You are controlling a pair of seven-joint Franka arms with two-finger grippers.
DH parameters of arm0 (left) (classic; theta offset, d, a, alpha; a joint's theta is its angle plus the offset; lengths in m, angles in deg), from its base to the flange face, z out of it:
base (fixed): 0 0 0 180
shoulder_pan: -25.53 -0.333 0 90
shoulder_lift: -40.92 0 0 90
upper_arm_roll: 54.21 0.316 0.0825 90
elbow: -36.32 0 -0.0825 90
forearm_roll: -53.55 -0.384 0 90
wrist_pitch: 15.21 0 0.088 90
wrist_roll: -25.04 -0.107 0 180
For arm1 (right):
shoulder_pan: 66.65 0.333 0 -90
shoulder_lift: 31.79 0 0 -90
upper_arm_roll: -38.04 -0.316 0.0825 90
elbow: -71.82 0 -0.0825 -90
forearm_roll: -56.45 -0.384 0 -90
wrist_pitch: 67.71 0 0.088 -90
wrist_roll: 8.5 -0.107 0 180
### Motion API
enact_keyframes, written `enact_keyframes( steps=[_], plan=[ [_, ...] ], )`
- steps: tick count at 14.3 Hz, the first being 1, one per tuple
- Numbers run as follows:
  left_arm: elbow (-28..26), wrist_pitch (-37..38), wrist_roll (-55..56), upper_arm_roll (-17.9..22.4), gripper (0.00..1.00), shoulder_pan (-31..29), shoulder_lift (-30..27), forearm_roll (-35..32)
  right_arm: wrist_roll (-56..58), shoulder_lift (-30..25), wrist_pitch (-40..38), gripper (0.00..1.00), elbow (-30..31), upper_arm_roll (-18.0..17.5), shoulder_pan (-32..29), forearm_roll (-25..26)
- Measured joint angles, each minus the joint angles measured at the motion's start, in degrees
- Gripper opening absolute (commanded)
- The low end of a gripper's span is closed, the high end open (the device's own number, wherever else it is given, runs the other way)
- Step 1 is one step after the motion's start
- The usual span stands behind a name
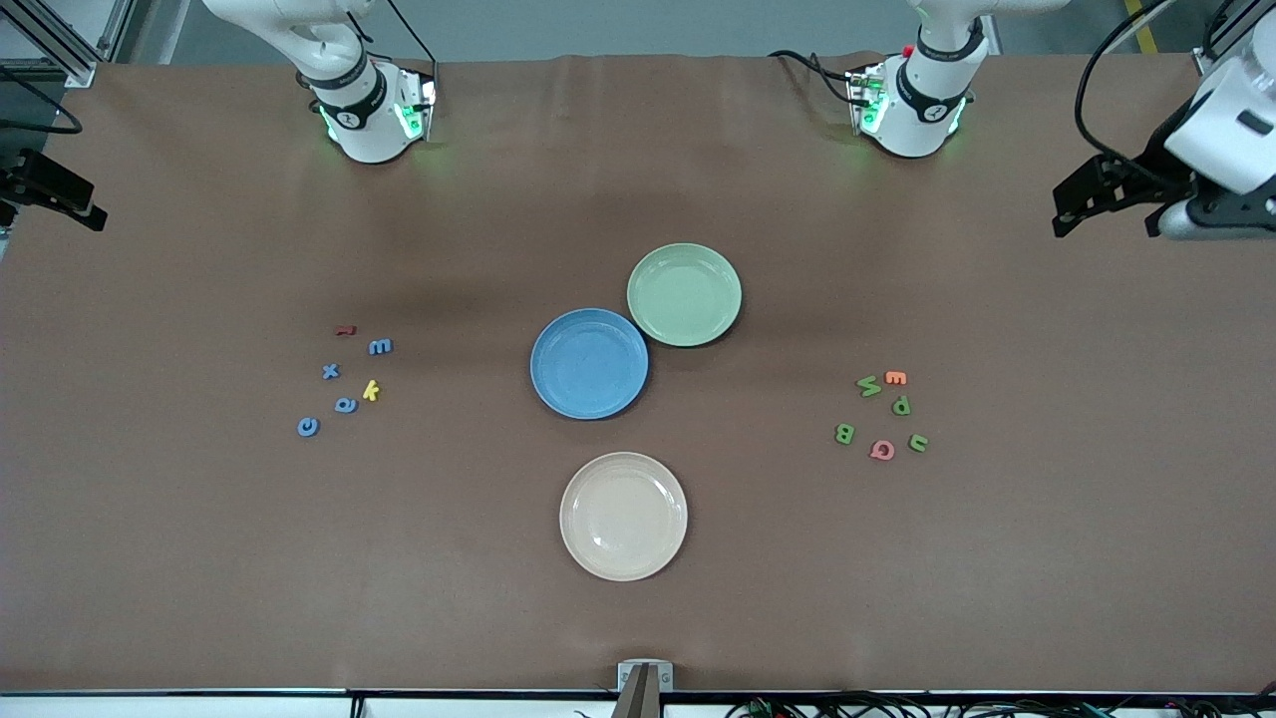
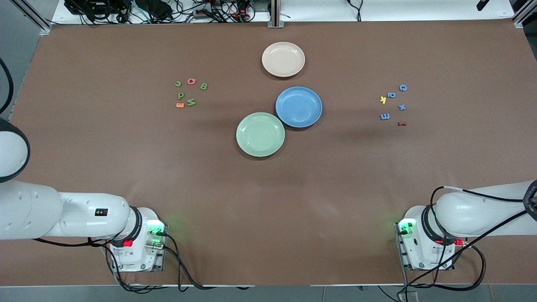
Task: Sort letters by color into matching plates
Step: 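Move the left gripper toward the green letters while the right gripper reaches blue letters, then grasp the green M with the left gripper while the right gripper grasps blue E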
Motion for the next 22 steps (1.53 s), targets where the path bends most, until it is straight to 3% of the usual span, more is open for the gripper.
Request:
enact_keyframes(
  steps=[3, 10, 17, 22],
  plan=[
    [-2.38, -4.77, 0.29, -0.02, 1.0, 0.01, 3.97, 0.0, -0.01, -0.01, 0.0, 1.0, 0.14, 0.15, -0.01, -1.43],
    [-18.42, -25.23, 15.66, -2.69, 1.0, 1.4, 8.56, 0.0, -0.01, 1.09, 0.43, 1.0, 0.16, 0.73, -0.95, -1.78],
    [-21.01, -34.01, 38.15, -6.94, 0.97, 3.43, 18.14, -3.0, 0.06, 14.14, 10.17, 1.0, 0.36, 0.59, -2.48, -2.02],
    [-24.97, -42.53, 40.75, -6.81, 0.9, 3.64, 20.81, -3.14, 0.13, 15.26, 12.07, 1.0, 4.48, -0.23, 1.58, -3.42]
  ],
)
